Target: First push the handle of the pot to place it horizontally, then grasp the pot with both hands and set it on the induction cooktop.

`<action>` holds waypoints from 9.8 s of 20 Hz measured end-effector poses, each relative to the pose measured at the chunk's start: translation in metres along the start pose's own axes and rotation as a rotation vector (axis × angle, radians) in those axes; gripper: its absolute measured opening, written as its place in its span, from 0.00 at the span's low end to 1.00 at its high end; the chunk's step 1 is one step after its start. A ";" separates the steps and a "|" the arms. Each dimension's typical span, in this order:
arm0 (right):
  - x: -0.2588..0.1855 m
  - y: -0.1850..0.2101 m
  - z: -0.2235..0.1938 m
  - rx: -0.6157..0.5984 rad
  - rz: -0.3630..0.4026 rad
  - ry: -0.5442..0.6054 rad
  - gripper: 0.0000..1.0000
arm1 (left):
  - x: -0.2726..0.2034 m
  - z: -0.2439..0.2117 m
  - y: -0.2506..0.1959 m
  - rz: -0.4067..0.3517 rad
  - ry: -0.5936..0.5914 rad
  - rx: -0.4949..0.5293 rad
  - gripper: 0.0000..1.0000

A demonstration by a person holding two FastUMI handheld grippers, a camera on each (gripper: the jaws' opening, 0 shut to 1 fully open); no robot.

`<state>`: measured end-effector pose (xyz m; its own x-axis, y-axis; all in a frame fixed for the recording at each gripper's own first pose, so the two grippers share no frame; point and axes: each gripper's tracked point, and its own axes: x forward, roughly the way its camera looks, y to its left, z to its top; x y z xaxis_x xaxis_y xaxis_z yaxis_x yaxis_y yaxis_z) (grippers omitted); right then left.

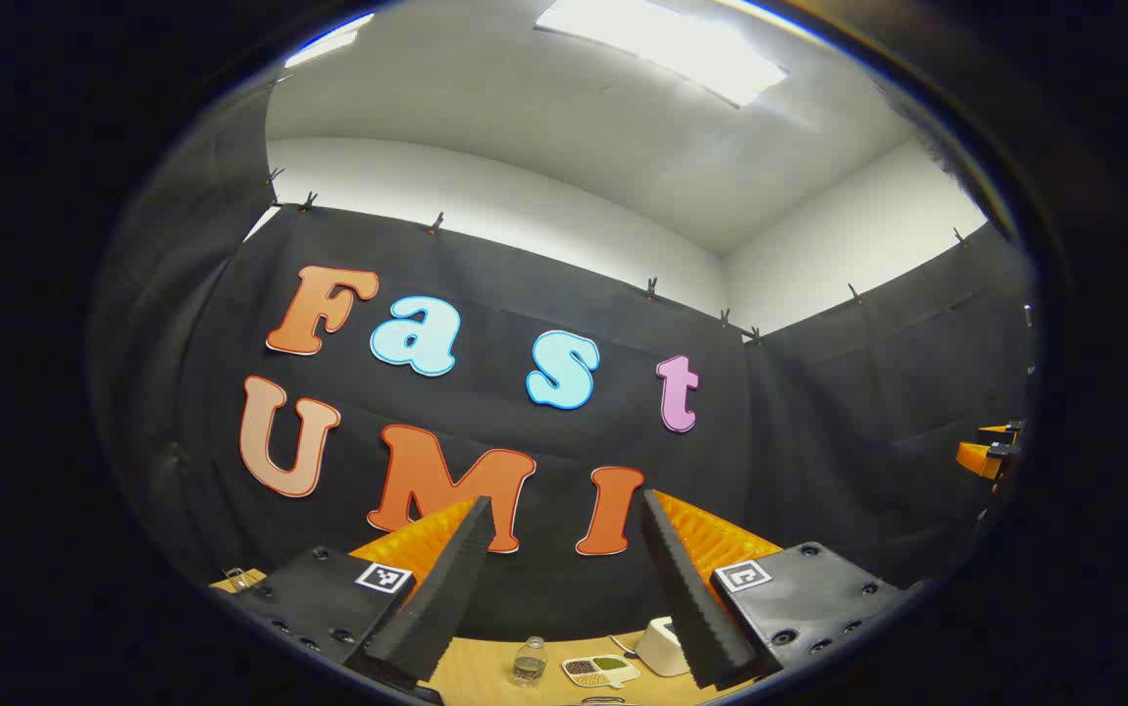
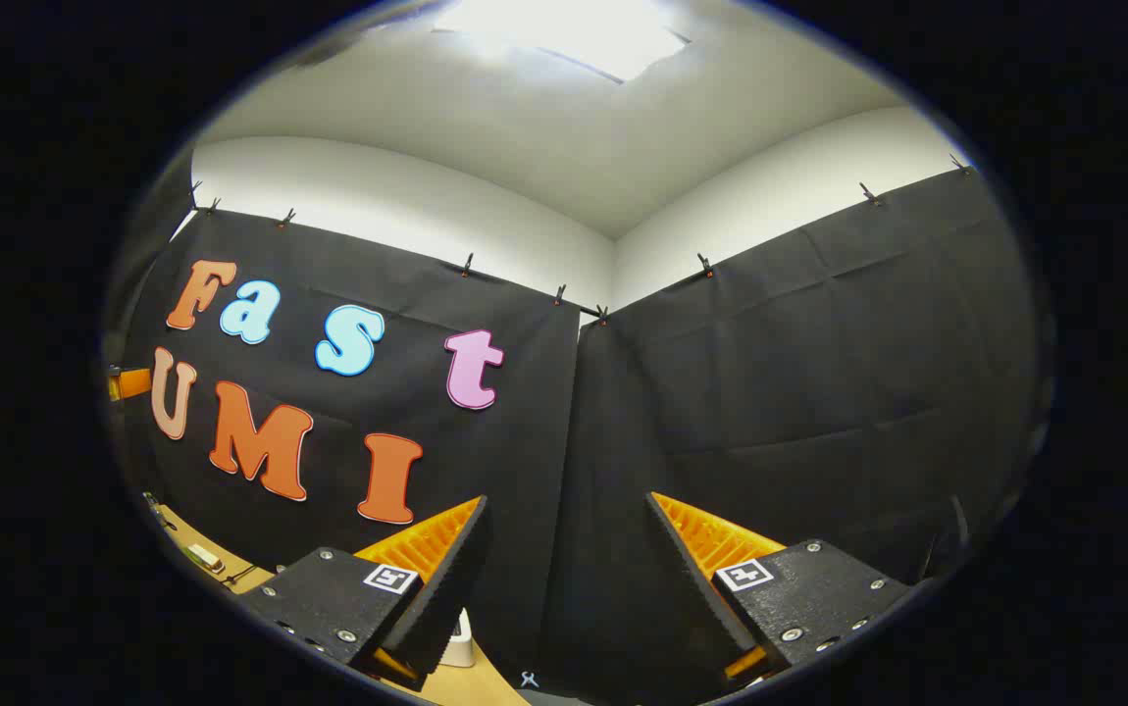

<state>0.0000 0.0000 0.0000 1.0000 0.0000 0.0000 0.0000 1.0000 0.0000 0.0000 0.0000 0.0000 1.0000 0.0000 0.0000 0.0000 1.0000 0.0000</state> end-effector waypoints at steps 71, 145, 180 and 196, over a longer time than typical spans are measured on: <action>0.024 -0.010 -0.144 0.065 0.161 0.246 0.95 | -0.307 -0.473 -0.095 0.413 1.730 -0.483 0.08; -0.033 0.105 -0.244 0.036 0.145 0.688 0.96 | -0.257 -0.539 0.125 0.213 1.467 0.235 0.08; -0.050 0.298 -0.387 0.008 0.519 0.983 0.96 | -0.203 -0.526 0.122 0.225 1.373 0.015 0.99; -0.104 0.361 -0.536 -0.107 0.478 1.363 0.83 | -0.192 -0.568 0.140 0.231 1.430 0.095 0.89</action>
<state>-0.1041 0.3612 -0.5359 0.1271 0.2665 -0.9554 -0.3886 0.8996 0.1993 -0.1924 0.1399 -0.5685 0.1231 0.2148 -0.9689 -0.1012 0.9739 0.2031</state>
